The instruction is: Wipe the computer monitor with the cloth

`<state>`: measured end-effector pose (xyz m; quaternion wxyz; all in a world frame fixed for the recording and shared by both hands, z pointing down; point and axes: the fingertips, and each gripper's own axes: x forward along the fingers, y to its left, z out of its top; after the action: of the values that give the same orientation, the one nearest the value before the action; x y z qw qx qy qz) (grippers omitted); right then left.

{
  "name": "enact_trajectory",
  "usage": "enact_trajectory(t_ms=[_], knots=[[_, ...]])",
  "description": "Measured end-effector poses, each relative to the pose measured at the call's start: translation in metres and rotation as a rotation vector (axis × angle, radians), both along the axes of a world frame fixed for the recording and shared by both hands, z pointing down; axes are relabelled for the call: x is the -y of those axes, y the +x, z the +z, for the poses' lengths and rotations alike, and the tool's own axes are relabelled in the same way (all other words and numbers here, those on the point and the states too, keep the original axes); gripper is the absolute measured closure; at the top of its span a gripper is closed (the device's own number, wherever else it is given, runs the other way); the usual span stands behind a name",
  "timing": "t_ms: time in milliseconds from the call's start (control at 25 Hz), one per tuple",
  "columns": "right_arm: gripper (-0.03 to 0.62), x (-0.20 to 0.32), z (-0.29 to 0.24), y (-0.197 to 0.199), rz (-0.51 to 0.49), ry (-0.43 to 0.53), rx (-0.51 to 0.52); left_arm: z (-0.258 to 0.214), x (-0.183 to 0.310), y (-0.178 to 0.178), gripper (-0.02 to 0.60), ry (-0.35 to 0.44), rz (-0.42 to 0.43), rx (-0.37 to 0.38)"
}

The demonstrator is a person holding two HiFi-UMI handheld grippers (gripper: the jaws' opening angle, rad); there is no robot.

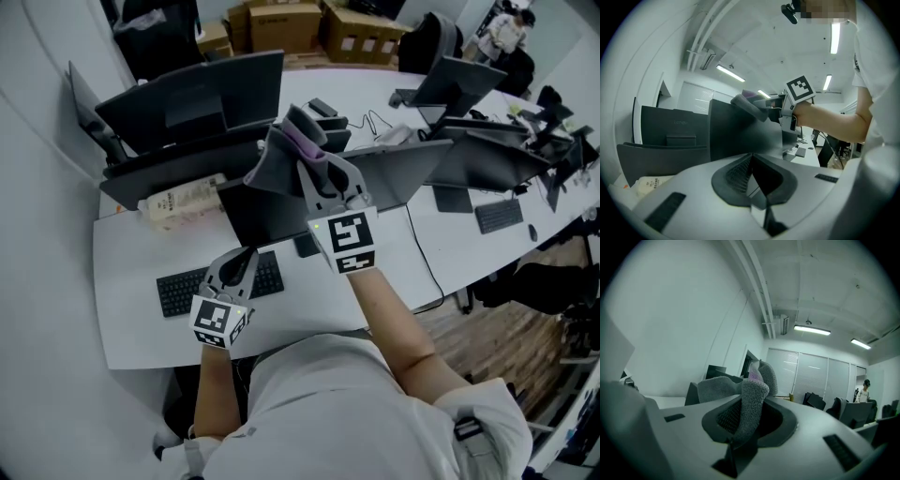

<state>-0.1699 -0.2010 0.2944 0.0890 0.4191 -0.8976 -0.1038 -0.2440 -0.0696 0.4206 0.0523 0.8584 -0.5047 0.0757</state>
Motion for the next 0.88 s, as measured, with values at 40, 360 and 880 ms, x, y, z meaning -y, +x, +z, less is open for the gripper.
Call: enact_trajectory(t_ms=[40,360,880], knots=[[0.52,0.003,0.0,0.006,0.003,-0.003,-0.003,0.0,0.001,0.006,0.58,-0.001,0.001,0.002],[0.518,0.021,0.001,0.055,0.02,-0.015,-0.016,0.004,0.012,0.057,0.58,-0.018,0.026,0.019],[0.519,0.05,0.004,0.13,0.086,-0.003,-0.01,0.01,0.031,0.112,0.58,-0.041,0.059,0.034]])
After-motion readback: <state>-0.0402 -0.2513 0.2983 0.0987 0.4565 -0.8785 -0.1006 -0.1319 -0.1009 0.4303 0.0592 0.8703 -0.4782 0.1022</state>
